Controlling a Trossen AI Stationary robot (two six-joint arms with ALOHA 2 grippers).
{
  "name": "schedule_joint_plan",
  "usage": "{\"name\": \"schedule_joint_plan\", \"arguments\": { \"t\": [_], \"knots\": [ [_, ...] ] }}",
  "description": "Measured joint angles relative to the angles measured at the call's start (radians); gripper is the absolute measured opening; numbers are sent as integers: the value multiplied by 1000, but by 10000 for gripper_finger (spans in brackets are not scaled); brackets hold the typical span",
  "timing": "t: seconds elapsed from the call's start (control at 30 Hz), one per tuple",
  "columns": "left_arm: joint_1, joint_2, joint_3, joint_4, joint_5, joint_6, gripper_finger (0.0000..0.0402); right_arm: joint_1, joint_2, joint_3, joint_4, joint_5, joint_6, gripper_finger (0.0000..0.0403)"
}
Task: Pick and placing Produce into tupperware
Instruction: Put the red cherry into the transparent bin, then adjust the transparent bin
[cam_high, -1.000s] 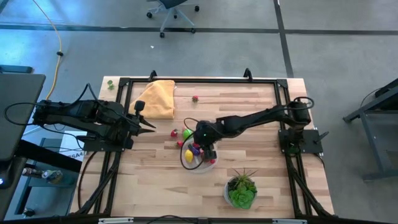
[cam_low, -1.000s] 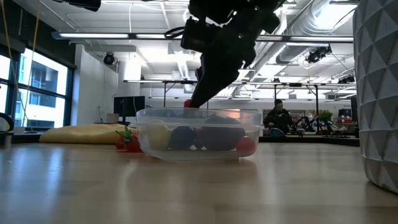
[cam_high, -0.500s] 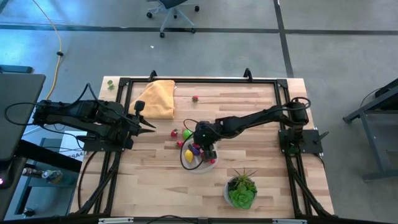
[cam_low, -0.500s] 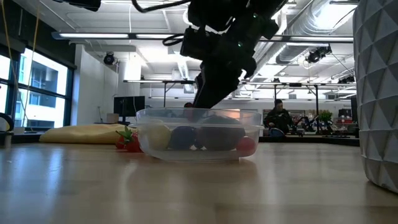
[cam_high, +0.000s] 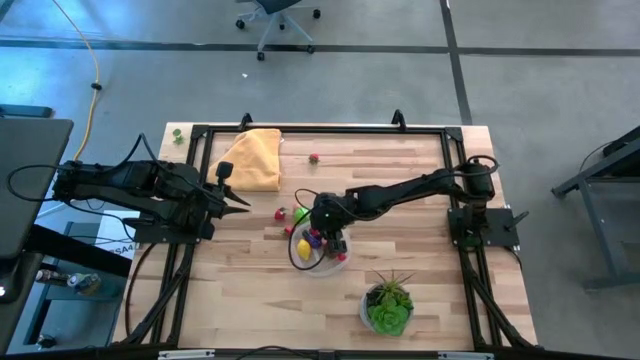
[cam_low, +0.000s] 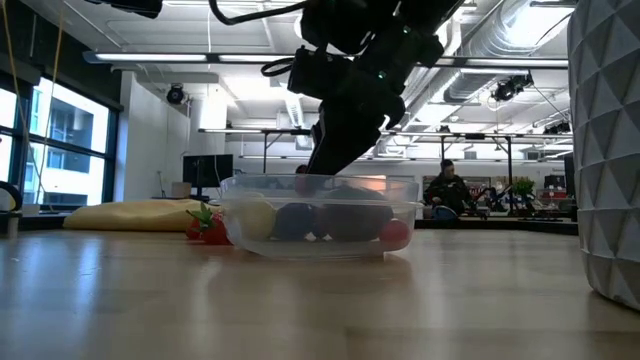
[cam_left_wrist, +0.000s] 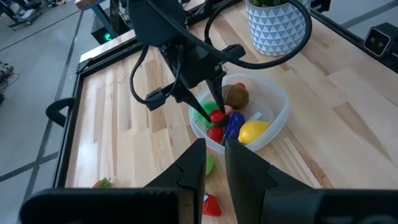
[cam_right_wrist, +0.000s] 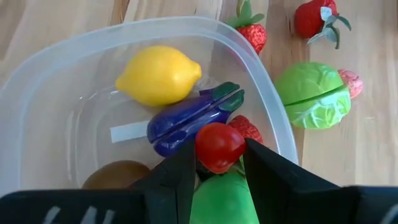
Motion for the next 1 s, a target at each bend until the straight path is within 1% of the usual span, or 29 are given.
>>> {"name": "schedule_joint_plan", "arguments": {
  "t": [0.1, 0.43, 0.7, 0.9, 1.0],
  "knots": [
    [0, 0, 0, 0, 0, 0, 51, 0, 0, 0, 1, -8, 0, 118],
    [0, 0, 0, 0, 0, 0, 51, 0, 0, 0, 3, -18, 0, 160],
    [0, 0, 0, 0, 0, 0, 51, 0, -23, 0, -18, -27, 0, 167],
    [0, 0, 0, 0, 0, 0, 51, 0, -86, 0, -130, -18, 7, 167],
    [0, 0, 0, 0, 0, 0, 51, 0, -96, 0, -195, -21, 3, 166]
  ]
}}
